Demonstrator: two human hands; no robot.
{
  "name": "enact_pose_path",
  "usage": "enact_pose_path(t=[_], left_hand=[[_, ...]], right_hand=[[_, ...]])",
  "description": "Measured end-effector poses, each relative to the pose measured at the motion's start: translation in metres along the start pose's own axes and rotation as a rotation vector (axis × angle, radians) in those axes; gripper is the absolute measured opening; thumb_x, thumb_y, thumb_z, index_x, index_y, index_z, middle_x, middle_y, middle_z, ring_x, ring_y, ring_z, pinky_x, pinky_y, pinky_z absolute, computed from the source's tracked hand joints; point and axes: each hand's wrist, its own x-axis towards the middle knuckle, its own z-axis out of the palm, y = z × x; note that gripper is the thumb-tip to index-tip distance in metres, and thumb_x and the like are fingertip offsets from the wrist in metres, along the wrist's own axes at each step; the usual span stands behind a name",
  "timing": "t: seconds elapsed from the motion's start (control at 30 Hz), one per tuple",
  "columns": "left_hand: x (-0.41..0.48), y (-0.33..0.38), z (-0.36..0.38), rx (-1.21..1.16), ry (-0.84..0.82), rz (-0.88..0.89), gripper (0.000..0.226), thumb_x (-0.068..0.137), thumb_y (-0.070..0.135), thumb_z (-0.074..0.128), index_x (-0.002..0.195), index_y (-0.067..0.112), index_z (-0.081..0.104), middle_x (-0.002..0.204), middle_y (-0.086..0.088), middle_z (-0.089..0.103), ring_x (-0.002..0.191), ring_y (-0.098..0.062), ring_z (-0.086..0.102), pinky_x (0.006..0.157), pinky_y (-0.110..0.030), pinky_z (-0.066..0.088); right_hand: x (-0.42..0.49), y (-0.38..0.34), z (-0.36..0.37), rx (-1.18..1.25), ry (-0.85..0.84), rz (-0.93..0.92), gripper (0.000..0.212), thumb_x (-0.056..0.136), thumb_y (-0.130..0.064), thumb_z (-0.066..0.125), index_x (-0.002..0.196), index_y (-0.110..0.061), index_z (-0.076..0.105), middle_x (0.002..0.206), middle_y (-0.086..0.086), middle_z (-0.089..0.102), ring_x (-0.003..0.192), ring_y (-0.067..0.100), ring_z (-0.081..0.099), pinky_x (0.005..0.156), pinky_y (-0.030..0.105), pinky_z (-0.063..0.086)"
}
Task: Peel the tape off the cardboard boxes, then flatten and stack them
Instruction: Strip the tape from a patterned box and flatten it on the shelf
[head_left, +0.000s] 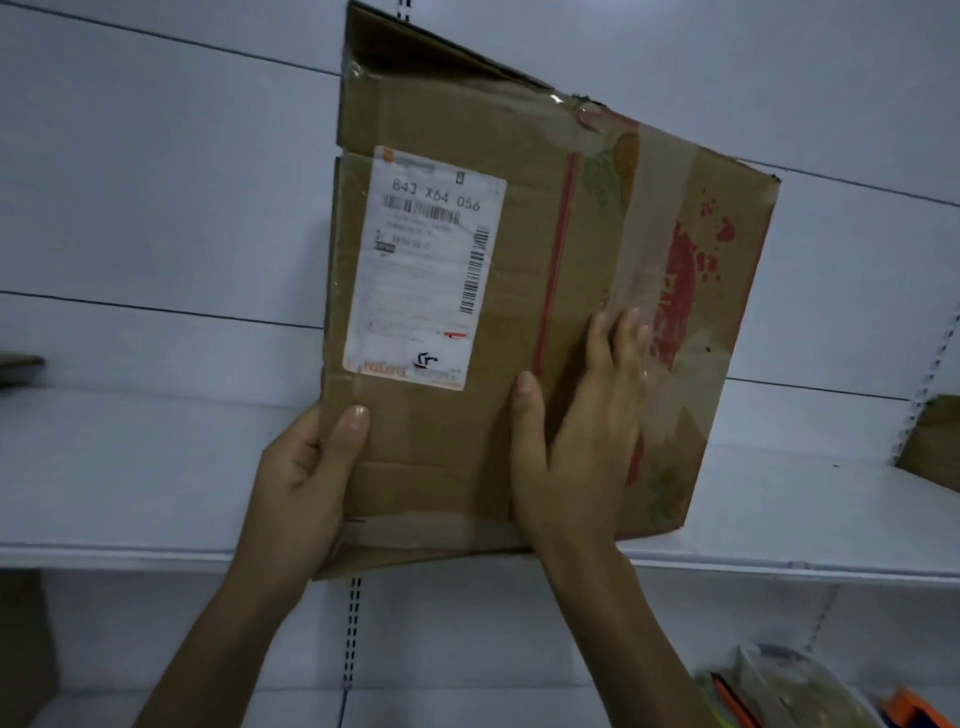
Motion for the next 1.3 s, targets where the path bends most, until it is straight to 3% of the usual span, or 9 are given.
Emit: enact_pose_path(t=[0.1, 0.2, 0.43, 0.6, 0.8, 0.9, 1.0, 1.13, 1.3], left_hand=[[0.0, 0.034, 0.001, 0.002, -0.029, 0.104, 0.028, 0.086, 0.029, 0.049, 0.109, 0.023, 0.064, 0.1, 0.011, 0.072, 0.091, -0.006, 0.068, 0.066, -0.014, 0.053], [0.006, 0.059, -0.003, 0.018, -0.047, 0.15, 0.026, 0.09, 0.029, 0.047, 0.106, 0.02, 0.066, 0.098, 0.006, 0.073, 0.091, -0.008, 0.069, 0.069, -0.017, 0.055], [0.01, 0.049, -0.019, -0.092, -0.082, -0.124, 0.027, 0.097, 0.023, 0.044, 0.107, 0.012, 0.067, 0.099, -0.004, 0.074, 0.09, -0.017, 0.071, 0.069, -0.023, 0.056], [0.009, 0.034, -0.024, -0.09, -0.03, -0.057, 0.027, 0.099, 0.02, 0.04, 0.113, 0.014, 0.063, 0.106, -0.003, 0.072, 0.095, -0.014, 0.069, 0.072, -0.021, 0.055], [0.01, 0.024, -0.029, -0.257, -0.03, -0.224, 0.029, 0.099, 0.024, 0.039, 0.103, 0.016, 0.067, 0.1, -0.004, 0.073, 0.094, -0.016, 0.07, 0.079, -0.027, 0.057], [0.021, 0.026, -0.035, -0.212, -0.007, -0.263, 0.029, 0.1, 0.028, 0.04, 0.103, 0.019, 0.067, 0.101, -0.002, 0.073, 0.094, -0.015, 0.07, 0.079, -0.027, 0.057], [0.028, 0.027, -0.038, -0.197, 0.02, -0.279, 0.03, 0.099, 0.03, 0.04, 0.101, 0.02, 0.068, 0.1, -0.001, 0.074, 0.092, -0.013, 0.07, 0.076, -0.026, 0.058], [0.027, 0.027, -0.034, -0.176, 0.061, -0.278, 0.029, 0.099, 0.031, 0.042, 0.097, 0.02, 0.069, 0.095, 0.0, 0.075, 0.086, -0.011, 0.071, 0.072, -0.025, 0.058], [0.026, 0.039, -0.023, -0.007, 0.153, -0.166, 0.027, 0.097, 0.034, 0.045, 0.095, 0.025, 0.071, 0.093, 0.004, 0.075, 0.087, -0.012, 0.07, 0.078, -0.03, 0.057]], right_hand=[[0.0, -0.038, 0.003, 0.035, -0.042, -0.215, 0.056, 0.095, -0.036, 0.049, 0.144, -0.012, 0.038, 0.156, 0.013, 0.024, 0.147, 0.024, 0.015, 0.118, 0.05, 0.016], [-0.002, -0.056, 0.014, 0.151, -0.074, -0.233, 0.053, 0.095, -0.037, 0.049, 0.142, -0.013, 0.041, 0.154, 0.012, 0.03, 0.146, 0.024, 0.02, 0.112, 0.055, 0.029], [-0.024, -0.062, 0.027, 0.156, -0.075, -0.213, 0.059, 0.09, -0.041, 0.054, 0.142, -0.015, 0.043, 0.156, 0.009, 0.025, 0.147, 0.024, 0.017, 0.12, 0.042, 0.01], [-0.022, -0.058, 0.041, 0.135, -0.082, -0.241, 0.058, 0.089, -0.039, 0.057, 0.14, -0.013, 0.046, 0.155, 0.012, 0.029, 0.146, 0.025, 0.019, 0.119, 0.041, 0.012], [-0.012, -0.049, 0.049, 0.089, 0.04, -0.358, 0.028, 0.091, -0.021, 0.061, 0.117, -0.014, 0.068, 0.14, 0.011, 0.052, 0.133, 0.025, 0.041, 0.103, 0.04, 0.031], [-0.005, -0.034, 0.042, 0.057, 0.043, -0.389, 0.028, 0.093, -0.014, 0.061, 0.12, -0.009, 0.065, 0.138, 0.011, 0.053, 0.132, 0.024, 0.043, 0.102, 0.044, 0.036], [-0.001, -0.016, 0.031, -0.043, 0.058, -0.291, 0.043, 0.096, -0.027, 0.055, 0.135, -0.009, 0.052, 0.148, 0.01, 0.041, 0.139, 0.024, 0.034, 0.114, 0.041, 0.022], [-0.002, -0.008, 0.031, -0.065, 0.033, -0.314, 0.048, 0.097, -0.027, 0.052, 0.139, -0.005, 0.047, 0.151, 0.011, 0.035, 0.142, 0.023, 0.027, 0.119, 0.038, 0.013], [0.009, 0.001, 0.029, -0.008, 0.102, -0.324, 0.043, 0.096, -0.027, 0.056, 0.133, -0.006, 0.054, 0.144, 0.011, 0.044, 0.137, 0.026, 0.038, 0.116, 0.041, 0.023]])
